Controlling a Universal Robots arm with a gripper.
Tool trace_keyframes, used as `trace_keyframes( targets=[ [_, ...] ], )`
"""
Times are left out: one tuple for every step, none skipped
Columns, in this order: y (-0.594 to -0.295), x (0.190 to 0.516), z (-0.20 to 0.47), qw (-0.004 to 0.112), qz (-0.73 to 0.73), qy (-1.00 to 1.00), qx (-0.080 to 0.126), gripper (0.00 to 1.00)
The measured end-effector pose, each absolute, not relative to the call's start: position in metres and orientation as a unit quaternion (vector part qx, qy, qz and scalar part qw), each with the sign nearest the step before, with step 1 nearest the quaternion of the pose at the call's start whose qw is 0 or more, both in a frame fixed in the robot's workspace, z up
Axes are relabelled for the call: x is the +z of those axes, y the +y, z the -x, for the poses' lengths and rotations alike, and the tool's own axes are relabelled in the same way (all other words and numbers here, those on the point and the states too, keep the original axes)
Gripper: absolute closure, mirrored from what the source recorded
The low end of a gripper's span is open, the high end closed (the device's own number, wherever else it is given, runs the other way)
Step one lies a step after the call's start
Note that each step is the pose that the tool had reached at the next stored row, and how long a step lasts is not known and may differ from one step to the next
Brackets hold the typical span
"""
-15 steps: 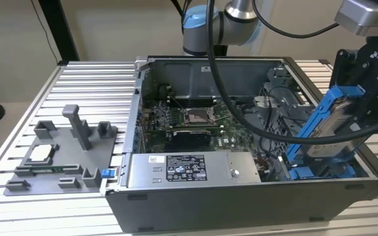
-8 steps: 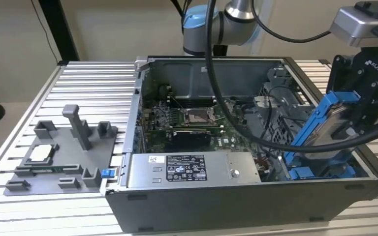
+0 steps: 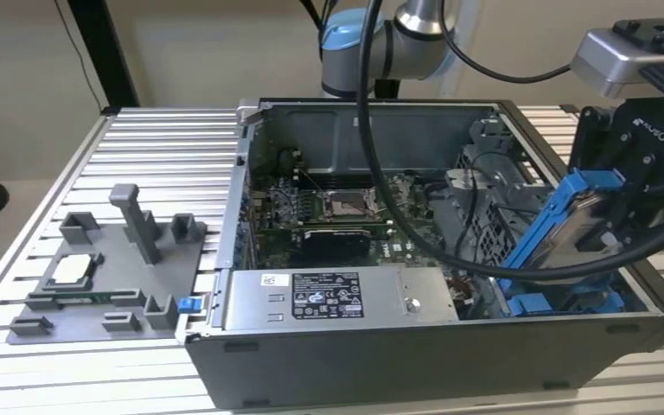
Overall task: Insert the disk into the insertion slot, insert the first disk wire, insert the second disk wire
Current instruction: 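Insert the disk into the insertion slot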
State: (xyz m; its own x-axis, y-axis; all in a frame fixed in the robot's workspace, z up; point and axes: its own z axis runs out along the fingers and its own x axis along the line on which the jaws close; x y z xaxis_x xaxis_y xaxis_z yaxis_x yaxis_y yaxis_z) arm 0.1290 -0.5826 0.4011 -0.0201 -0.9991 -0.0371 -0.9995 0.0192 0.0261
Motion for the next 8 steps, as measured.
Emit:
trace_keyframes(
  targets=[
    [-0.5826,0.3995,-0.1289,0.004,0.7,0.714,0.023,1.0],
    [-0.5826,0.3979,-0.1288,0.005,0.7,0.714,0.023,1.0],
    [-0.5826,0.3963,-0.1286,0.005,0.699,0.714,0.023,1.0],
    [-0.5826,0.3948,-0.1284,0.005,0.699,0.715,0.024,1.0],
    [-0.5826,0.3933,-0.1282,0.006,0.699,0.715,0.024,1.0],
    [-0.5826,0.3925,-0.1281,0.007,0.699,0.715,0.025,1.0],
    [-0.5826,0.3918,-0.1281,0.009,0.699,0.715,0.027,1.0],
    [-0.5825,0.3909,-0.128,0.011,0.699,0.714,0.03,1.0]
  ],
)
